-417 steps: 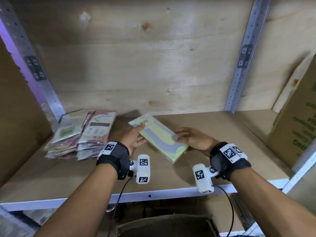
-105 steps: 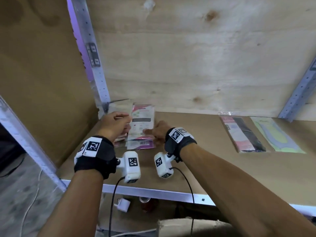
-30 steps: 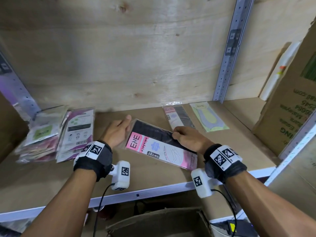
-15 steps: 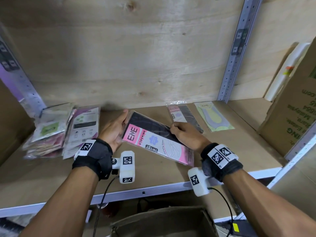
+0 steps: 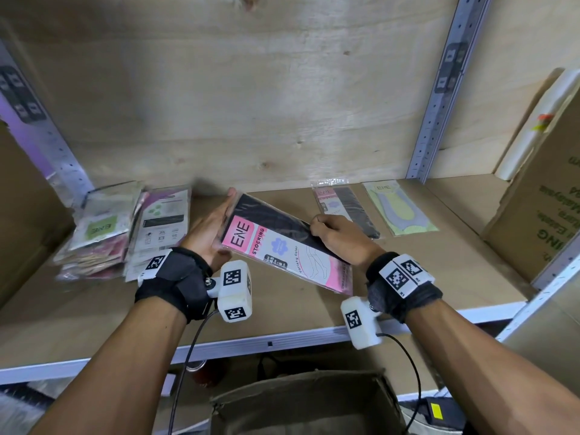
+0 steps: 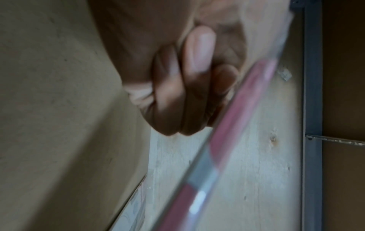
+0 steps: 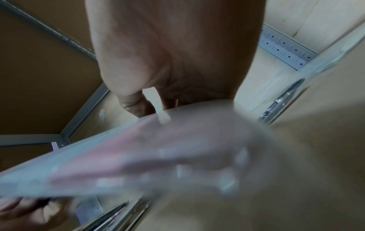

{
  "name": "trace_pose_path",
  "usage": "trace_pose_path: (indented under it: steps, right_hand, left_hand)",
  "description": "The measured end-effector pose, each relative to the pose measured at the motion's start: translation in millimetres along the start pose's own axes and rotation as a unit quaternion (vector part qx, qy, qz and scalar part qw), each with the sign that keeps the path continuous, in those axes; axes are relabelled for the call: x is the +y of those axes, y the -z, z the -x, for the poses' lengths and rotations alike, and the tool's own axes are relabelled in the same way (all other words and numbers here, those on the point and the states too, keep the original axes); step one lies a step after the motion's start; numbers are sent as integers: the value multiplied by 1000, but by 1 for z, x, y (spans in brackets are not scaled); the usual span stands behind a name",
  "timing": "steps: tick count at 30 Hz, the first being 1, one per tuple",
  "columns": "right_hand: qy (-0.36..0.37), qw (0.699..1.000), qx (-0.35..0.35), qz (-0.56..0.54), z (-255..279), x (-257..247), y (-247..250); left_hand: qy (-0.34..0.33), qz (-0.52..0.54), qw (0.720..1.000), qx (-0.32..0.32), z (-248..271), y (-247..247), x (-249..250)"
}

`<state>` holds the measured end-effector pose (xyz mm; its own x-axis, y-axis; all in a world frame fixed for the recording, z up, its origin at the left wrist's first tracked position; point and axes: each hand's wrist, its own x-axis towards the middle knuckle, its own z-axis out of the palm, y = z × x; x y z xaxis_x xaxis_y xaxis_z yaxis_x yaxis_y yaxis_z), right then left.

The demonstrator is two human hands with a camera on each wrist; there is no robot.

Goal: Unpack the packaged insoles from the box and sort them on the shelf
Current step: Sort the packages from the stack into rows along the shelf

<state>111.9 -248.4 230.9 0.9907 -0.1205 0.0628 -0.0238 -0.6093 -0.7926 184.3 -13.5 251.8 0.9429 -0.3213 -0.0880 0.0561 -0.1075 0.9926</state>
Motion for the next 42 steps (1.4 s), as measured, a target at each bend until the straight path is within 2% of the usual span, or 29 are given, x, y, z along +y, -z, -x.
trace_pose_path:
  steps: [6,9,12,16,18,20,23,26,28,33,38,42]
  right_hand:
    - [8,1000,-7,-21,-1,-3,-3]
    - [6,1000,-11,-22,-4,-2,-4]
    - [-2,999,-19,-36,-6,-3,-5]
    - [-20,994,-33,-99,-10,-3,-3]
    - [-32,987,-29,-155,-12,-3,-1]
    - [-47,974,-11,-220,-12,-2,0]
    - [-65,958,19,-279,-13,-1,0]
    - [-81,945,43,-313,-11,2,-2]
    - [-99,932,58,-343,-11,6,-1]
    - [-121,926,61,-351,-9,18,7]
    - [-125,937,63,-319,-10,28,31]
    - [-108,940,85,-312,-18,36,57]
  left_hand:
    - [-15,10,999,38,3,-1,-6]
    - [-20,73,997,29,3,0,-11]
    - [22,192,981,23,-4,6,-14]
    - [57,245,965,78,-18,18,-24]
    - [54,271,958,78,-20,20,-27]
    - [60,222,972,48,-20,13,-27]
    - [71,81,994,-28,-14,-9,-29]
    - [74,8,990,-122,-6,-29,-33]
    - [59,-3,986,-154,-3,-38,-36]
    - [18,-9,989,-145,-6,-58,-39]
    - [-10,16,997,-78,-19,-83,-33]
    - [-21,24,997,-64,-37,-108,-24]
